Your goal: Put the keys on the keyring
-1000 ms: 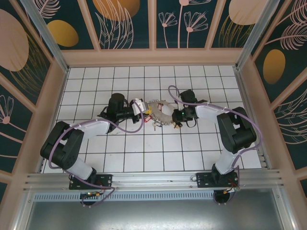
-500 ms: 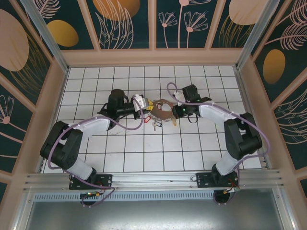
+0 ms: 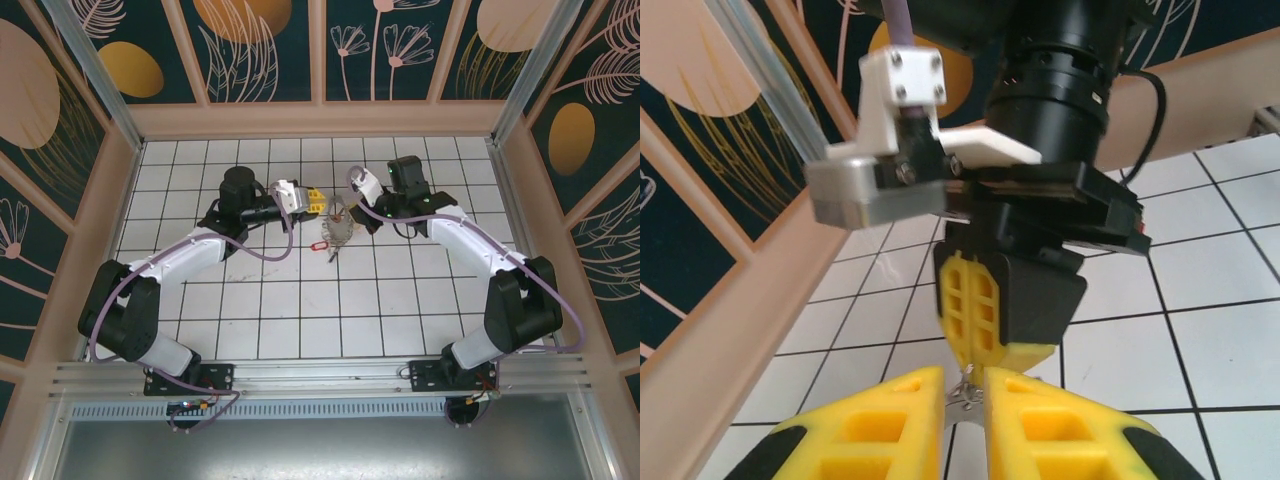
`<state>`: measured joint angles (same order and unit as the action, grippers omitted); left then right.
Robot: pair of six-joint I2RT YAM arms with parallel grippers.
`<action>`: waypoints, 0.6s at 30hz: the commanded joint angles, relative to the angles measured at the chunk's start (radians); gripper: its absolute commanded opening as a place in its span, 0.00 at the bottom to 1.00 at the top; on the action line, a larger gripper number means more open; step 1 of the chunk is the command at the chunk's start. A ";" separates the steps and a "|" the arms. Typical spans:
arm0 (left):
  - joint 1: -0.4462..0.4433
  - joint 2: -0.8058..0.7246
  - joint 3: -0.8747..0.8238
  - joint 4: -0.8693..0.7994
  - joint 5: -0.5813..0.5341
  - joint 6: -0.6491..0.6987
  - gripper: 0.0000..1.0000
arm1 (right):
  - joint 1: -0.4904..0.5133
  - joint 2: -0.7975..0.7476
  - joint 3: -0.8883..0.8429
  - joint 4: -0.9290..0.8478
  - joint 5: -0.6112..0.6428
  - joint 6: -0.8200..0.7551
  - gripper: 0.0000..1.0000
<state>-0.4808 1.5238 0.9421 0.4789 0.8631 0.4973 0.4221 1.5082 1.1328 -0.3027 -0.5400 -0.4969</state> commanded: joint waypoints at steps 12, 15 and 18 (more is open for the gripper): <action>0.010 -0.033 0.024 -0.214 0.124 0.152 0.20 | 0.002 -0.075 0.090 -0.071 -0.351 -0.336 0.00; 0.010 -0.024 0.024 -0.220 0.171 0.161 0.21 | 0.009 -0.076 0.096 -0.076 -0.357 -0.352 0.00; 0.008 -0.021 0.024 -0.223 0.170 0.176 0.21 | 0.016 -0.072 0.101 -0.077 -0.365 -0.353 0.00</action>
<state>-0.4774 1.5078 0.9440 0.2829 0.9779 0.6315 0.4274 1.4666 1.1915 -0.3790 -0.8291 -0.8074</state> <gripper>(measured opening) 0.211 0.055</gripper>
